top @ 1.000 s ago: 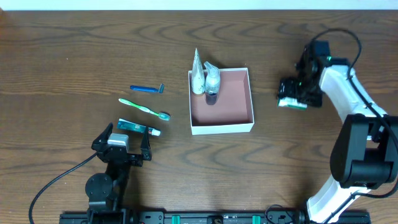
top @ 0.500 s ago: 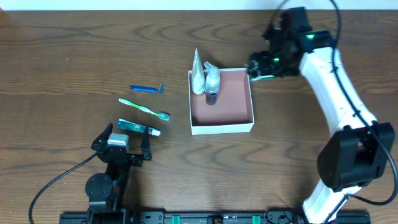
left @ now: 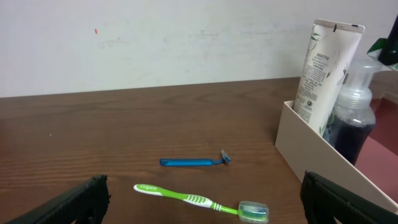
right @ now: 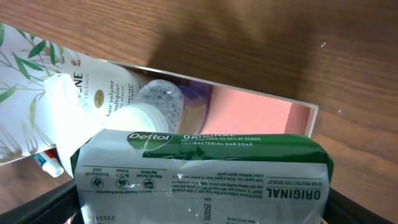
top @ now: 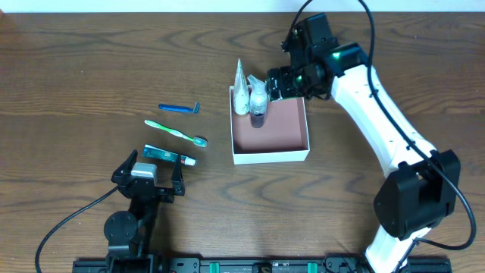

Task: Pack container
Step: 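Carry the soap bar into the box and release it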

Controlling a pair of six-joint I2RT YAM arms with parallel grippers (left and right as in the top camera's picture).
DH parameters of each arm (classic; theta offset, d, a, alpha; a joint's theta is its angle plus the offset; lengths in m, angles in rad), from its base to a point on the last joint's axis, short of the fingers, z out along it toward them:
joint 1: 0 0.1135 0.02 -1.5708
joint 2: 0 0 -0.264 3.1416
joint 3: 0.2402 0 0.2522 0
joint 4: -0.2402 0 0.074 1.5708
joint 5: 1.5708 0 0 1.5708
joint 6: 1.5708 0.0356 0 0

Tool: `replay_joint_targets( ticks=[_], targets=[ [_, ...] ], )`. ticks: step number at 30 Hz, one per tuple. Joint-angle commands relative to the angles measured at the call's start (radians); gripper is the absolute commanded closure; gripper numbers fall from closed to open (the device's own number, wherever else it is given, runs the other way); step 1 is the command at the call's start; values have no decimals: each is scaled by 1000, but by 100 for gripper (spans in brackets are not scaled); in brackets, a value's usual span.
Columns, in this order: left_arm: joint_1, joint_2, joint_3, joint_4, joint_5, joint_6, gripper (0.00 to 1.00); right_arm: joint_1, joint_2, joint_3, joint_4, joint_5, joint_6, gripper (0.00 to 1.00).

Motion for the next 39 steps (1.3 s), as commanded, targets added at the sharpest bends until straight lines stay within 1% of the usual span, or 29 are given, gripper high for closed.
replay_joint_targets(
  ticks=[1, 12, 20, 26, 32, 39],
  targets=[
    [5, -5, -19, -32, 14, -1, 2, 20, -4, -12, 2, 57, 70, 10],
    [5, -5, -19, -32, 14, -1, 2, 20, 2, -58, 18, 97, 95, 9],
    [5, -5, -19, -32, 14, -1, 2, 20, 24, -133, 119, 99, 96, 8],
    [5, -5, -19, -32, 14, -1, 2, 20, 56, -146, 177, 99, 95, 7],
    [5, -5, -19, -32, 14, -1, 2, 19, 91, -147, 215, 99, 80, 1],
    [5, -5, -19, -32, 14, -1, 2, 19, 106, -147, 243, 99, 74, 1]
  ],
)
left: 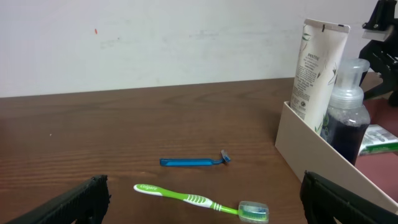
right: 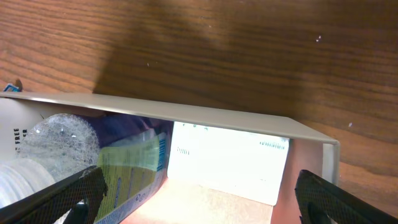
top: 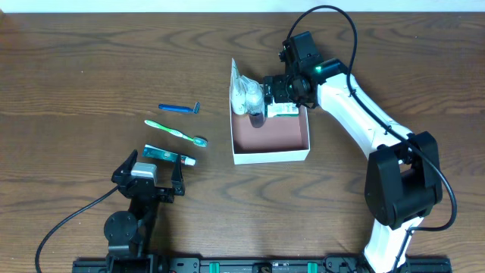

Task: Pack container
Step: 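Carry the soap bar into the box and release it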

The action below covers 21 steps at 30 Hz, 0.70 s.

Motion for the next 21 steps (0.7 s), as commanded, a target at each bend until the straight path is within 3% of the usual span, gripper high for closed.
replay_joint_targets(
  ticks=[1, 11, 21],
  targets=[
    [5, -5, -19, -32, 14, -1, 2, 6, 25, -1, 15, 6, -12, 1],
    [5, -5, -19, -32, 14, -1, 2, 2, 8, 35, 0, -17, -12, 1],
    [5, -5, -19, -32, 14, -1, 2, -29, -28, 177, -123, -16, -29, 1]
  ],
)
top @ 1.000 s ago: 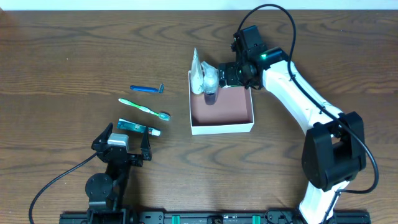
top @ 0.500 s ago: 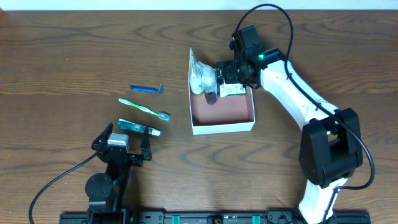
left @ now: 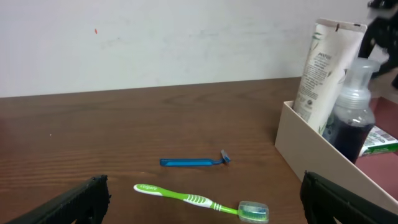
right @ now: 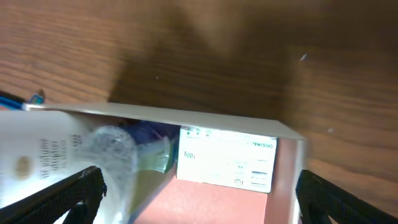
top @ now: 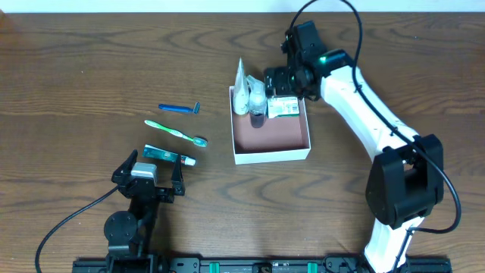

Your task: Pack container

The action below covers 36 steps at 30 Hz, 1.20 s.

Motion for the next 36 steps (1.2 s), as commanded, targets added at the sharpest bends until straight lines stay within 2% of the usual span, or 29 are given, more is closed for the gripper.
replay_joint_targets(
  ticks=[1, 9, 27, 36],
  targets=[
    [5, -5, -19, -32, 14, -1, 2, -19, -32, 65, -25, -10, -26, 1],
    [5, -5, -19, -32, 14, -1, 2, -103, -53, 140, -103, 79, -33, 1],
    [5, -5, -19, -31, 14, -1, 2, -519, -54, 147, -300, 124, -22, 1],
    [5, -5, -19, -29, 24, -25, 2, -590, -54, 147, -307, 124, -22, 1]
  ],
)
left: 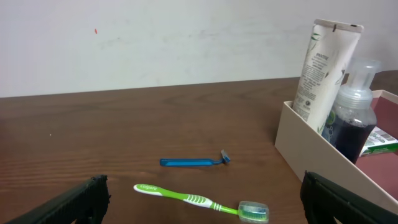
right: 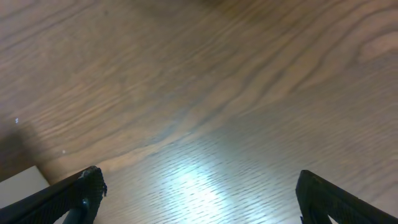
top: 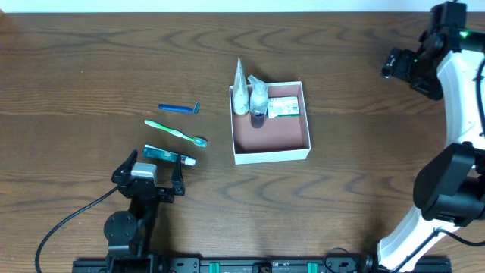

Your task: Pack container

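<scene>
The white box point(top: 270, 156) with a pink floor stands mid-table. Inside it a white tube point(top: 240, 91) and a pump bottle point(top: 258, 102) stand upright at the far left, and a green-and-white soap pack point(top: 283, 107) lies along the far wall. On the table to the left lie a blue razor point(top: 179, 108), a green toothbrush point(top: 176, 133) and a small toothpaste tube point(top: 168, 155). My left gripper point(left: 199, 202) sits open near the front, the toothbrush point(left: 199, 202) lying ahead between its fingers. My right gripper point(right: 196, 196) is open and empty over bare wood at the far right.
The right arm point(top: 455, 83) runs along the table's right side. A pale wall point(left: 155, 43) stands behind the table in the left wrist view. Bare wood lies between the box and the right gripper.
My right gripper has moved from over the box's far wall to the far right corner of the table, still open and empty. The soap pack stays in the box. The left arm is unmoved.
My right gripper first held the soap pack above the box's far edge beside the bottle. Then the pack lay inside the box with the jaws open over it. The gripper stood a little higher afterwards, and now it is far off at the right.
</scene>
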Controlling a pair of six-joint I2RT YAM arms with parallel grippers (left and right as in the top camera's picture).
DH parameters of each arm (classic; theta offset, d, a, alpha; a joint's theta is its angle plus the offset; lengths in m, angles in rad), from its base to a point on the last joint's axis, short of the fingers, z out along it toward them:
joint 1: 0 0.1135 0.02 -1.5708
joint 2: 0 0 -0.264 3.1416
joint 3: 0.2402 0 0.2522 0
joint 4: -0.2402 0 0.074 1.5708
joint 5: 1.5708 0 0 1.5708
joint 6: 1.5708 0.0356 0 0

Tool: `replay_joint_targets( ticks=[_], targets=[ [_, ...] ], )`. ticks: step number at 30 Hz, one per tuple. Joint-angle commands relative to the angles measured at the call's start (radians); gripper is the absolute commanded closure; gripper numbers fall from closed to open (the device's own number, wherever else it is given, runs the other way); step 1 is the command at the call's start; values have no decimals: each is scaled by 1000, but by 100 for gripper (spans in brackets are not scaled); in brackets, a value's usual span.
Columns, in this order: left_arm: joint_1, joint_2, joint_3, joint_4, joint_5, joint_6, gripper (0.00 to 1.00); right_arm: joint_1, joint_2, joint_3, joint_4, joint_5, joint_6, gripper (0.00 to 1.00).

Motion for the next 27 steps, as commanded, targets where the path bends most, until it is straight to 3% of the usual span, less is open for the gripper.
replay_joint_targets(
  ticks=[1, 6, 10, 18, 22, 27],
  targets=[
    [5, -5, -19, -29, 25, -55, 2, -11, -29, 17, -1, 5, -2, 1],
    [5, 2, 74, -144, 25, -247, 2, -10, -29, 17, -1, 5, -2, 1],
    [5, 86, 246, -323, 20, -269, 2, -10, -29, 17, -1, 5, -2, 1],
    [5, 559, 684, -735, 55, -272, 2, -10, -29, 17, -1, 5, -2, 1],
    [5, 733, 821, -807, 253, -272, 2, -10, -29, 17, -1, 5, -2, 1],
    [5, 860, 833, -763, 322, -272, 2, -10, -29, 17, -1, 5, -2, 1]
  ],
)
